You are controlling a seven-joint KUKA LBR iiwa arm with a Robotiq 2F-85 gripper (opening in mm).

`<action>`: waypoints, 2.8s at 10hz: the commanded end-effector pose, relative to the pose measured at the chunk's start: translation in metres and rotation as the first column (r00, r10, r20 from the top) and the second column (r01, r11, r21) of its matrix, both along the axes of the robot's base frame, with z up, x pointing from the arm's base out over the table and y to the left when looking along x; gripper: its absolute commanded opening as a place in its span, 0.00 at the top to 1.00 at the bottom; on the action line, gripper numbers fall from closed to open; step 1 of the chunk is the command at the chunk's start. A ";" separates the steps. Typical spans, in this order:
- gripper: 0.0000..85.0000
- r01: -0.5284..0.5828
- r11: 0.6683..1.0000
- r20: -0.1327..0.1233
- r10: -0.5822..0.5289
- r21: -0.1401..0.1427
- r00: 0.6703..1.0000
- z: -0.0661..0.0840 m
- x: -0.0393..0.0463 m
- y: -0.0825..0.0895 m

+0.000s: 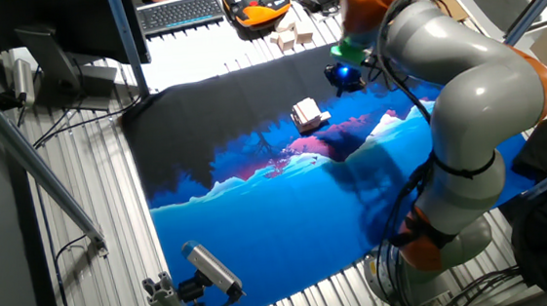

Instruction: Play Jenga

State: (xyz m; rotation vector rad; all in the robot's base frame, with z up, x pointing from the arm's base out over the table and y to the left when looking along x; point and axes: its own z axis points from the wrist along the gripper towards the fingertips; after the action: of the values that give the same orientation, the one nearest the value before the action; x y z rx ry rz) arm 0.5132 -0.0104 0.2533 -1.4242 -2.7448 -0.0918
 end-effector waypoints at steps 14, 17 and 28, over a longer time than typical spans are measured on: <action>0.40 0.460 0.887 0.005 -0.460 -0.047 0.888 -0.012 0.0103 -0.002; 0.40 0.466 0.883 0.007 -0.466 -0.060 0.885 -0.038 0.0205 -0.015; 0.40 0.573 0.811 0.009 -0.576 -0.116 0.817 -0.115 0.0211 -0.016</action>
State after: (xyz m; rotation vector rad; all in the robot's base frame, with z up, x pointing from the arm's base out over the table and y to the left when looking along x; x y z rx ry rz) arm 0.5343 -0.0261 0.1385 -2.2205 -2.2229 0.0654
